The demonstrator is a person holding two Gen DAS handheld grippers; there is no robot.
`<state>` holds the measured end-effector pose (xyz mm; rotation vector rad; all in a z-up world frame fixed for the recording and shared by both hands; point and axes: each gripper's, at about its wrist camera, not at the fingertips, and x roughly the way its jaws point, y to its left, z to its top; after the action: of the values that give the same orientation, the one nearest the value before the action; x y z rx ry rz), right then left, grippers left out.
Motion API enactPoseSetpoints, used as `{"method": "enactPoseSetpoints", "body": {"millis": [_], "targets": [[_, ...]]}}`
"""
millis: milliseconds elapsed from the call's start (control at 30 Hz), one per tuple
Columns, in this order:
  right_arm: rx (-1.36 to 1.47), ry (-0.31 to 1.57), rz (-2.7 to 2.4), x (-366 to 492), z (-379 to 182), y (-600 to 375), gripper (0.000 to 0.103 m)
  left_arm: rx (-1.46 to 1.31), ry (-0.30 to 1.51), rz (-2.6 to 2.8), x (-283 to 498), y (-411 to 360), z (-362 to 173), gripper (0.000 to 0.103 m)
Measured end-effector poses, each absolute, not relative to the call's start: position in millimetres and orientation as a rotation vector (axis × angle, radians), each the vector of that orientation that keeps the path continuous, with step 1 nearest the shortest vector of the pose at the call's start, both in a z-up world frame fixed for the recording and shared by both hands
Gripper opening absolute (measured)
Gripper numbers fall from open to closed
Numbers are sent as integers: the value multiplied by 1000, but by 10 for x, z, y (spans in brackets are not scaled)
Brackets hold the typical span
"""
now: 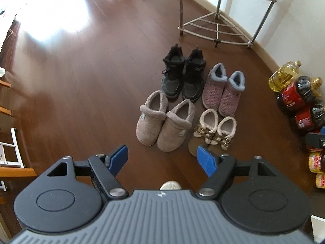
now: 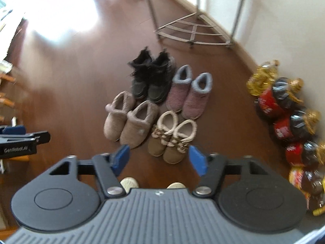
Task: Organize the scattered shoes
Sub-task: 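Lower both tools toward the pair of taupe fuzzy slippers, then close the right tool on the collars of both taupe slippers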
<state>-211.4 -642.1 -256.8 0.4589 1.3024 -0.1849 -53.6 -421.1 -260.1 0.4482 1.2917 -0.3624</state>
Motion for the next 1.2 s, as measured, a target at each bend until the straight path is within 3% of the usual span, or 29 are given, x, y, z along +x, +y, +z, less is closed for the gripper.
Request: {"method": "enactPoseSetpoints", "body": {"millis": [67, 133, 400, 567, 700, 867, 1200], "targets": [[467, 1310, -133, -2038, -2776, -6403, 26, 458, 1295, -361, -506, -4169, -2733, 77], [474, 1317, -93, -1946, -3019, -6370, 19, 464, 1296, -369, -475, -4130, -2879, 77], [460, 1352, 59, -1448, -4252, -6073, 16, 519, 1311, -439, -225, -3913, -4121, 77], [390, 1357, 123, -939, -5118, -5799, 23, 510, 1307, -467, -12, -3812, -4891, 77], [322, 1356, 157, -550, -5771, -5607, 23, 505, 1281, -489, 163, -3767, -5439, 77], [283, 1385, 178, -210, -6475, -5456, 38, 522, 1257, -531, 314, -3712, -6104, 77], [142, 1471, 308, 188, -7656, -5128, 48, 539, 1271, -568, 405, -3635, -6803, 77]]}}
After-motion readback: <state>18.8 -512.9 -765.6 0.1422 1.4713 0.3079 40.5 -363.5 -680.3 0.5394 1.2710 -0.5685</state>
